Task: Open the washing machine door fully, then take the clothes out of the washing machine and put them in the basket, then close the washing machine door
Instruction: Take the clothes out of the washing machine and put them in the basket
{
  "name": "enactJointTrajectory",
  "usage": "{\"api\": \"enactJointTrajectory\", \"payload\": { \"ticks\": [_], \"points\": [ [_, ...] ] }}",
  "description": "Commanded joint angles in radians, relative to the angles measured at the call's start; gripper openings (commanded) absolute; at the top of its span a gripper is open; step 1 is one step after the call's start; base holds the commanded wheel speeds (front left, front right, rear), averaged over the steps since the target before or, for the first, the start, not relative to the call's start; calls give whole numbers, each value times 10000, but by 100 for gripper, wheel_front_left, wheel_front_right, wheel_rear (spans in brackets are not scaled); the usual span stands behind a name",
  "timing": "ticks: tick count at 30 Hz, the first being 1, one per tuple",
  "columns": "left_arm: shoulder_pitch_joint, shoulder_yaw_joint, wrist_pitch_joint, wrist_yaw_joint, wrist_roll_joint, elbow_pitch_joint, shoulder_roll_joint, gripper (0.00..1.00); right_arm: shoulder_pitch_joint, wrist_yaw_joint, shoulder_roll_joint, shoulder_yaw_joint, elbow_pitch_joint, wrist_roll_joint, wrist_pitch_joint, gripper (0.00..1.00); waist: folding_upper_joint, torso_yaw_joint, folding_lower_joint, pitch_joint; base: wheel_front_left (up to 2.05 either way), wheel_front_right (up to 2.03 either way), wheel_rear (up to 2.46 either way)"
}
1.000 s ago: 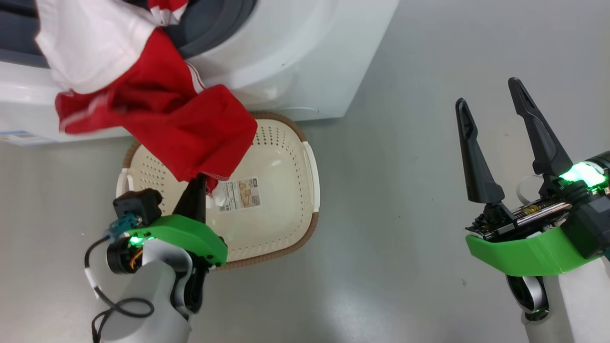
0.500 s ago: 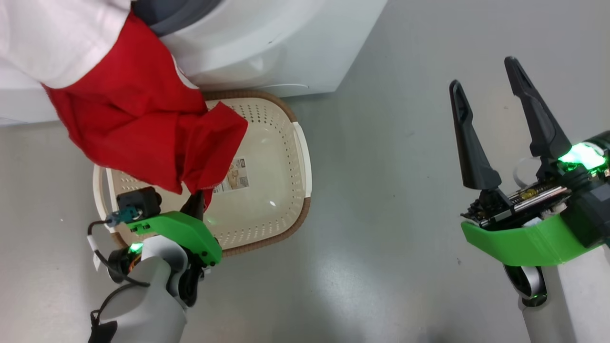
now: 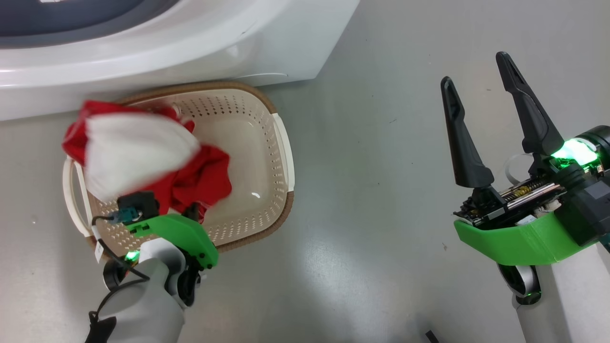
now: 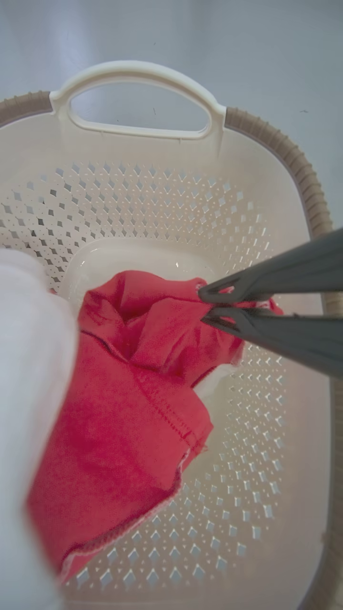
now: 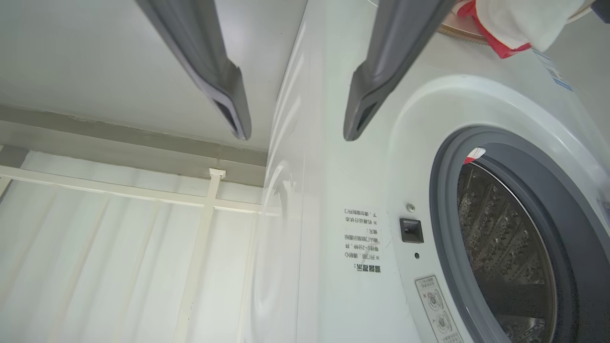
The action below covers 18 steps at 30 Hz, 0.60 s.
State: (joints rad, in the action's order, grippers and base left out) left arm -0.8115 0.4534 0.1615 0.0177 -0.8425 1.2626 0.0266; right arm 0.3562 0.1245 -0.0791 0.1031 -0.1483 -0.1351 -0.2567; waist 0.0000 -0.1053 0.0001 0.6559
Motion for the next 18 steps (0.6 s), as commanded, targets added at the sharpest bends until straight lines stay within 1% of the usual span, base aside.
{"api": "enactJointTrajectory", "payload": {
  "ticks": [1, 4, 5, 6, 7, 10, 18],
  "points": [
    [-27, -129, 127, -63, -81, -30, 237, 0, 20, 62, 80, 174, -239, -160, -51, 100, 0, -36, -1, 37, 0, 0, 0],
    [-72, -71, 276, -176, -96, 61, 237, 0, 11, 62, 101, 141, -236, -168, -51, 100, 0, -51, -1, 53, 0, 0, 0],
    [-83, -69, 307, -192, -111, 86, 237, 17, 9, 62, 109, 138, -232, -167, -51, 100, 0, -51, -1, 51, 0, 0, 0],
    [-98, -61, 323, -241, -111, 113, 237, 89, 16, 62, 121, 128, -246, -187, -51, 100, 0, -47, -1, 46, 0, 0, 0],
    [-110, -38, 296, -289, -100, 139, 237, 100, 20, 62, 133, 117, -259, -209, -51, 100, 0, -39, -1, 37, 0, 0, 0],
    [-166, 14, 324, -386, -62, 188, 240, 100, 19, 62, 161, 90, -289, -234, -51, 100, 0, 8, -1, -6, 0, 0, 0],
    [-161, 117, 476, -443, -4, 245, 280, 100, -35, 62, 154, 85, -196, -220, -51, 100, 0, 197, -1, -325, 0, 0, 0]
  ]
}}
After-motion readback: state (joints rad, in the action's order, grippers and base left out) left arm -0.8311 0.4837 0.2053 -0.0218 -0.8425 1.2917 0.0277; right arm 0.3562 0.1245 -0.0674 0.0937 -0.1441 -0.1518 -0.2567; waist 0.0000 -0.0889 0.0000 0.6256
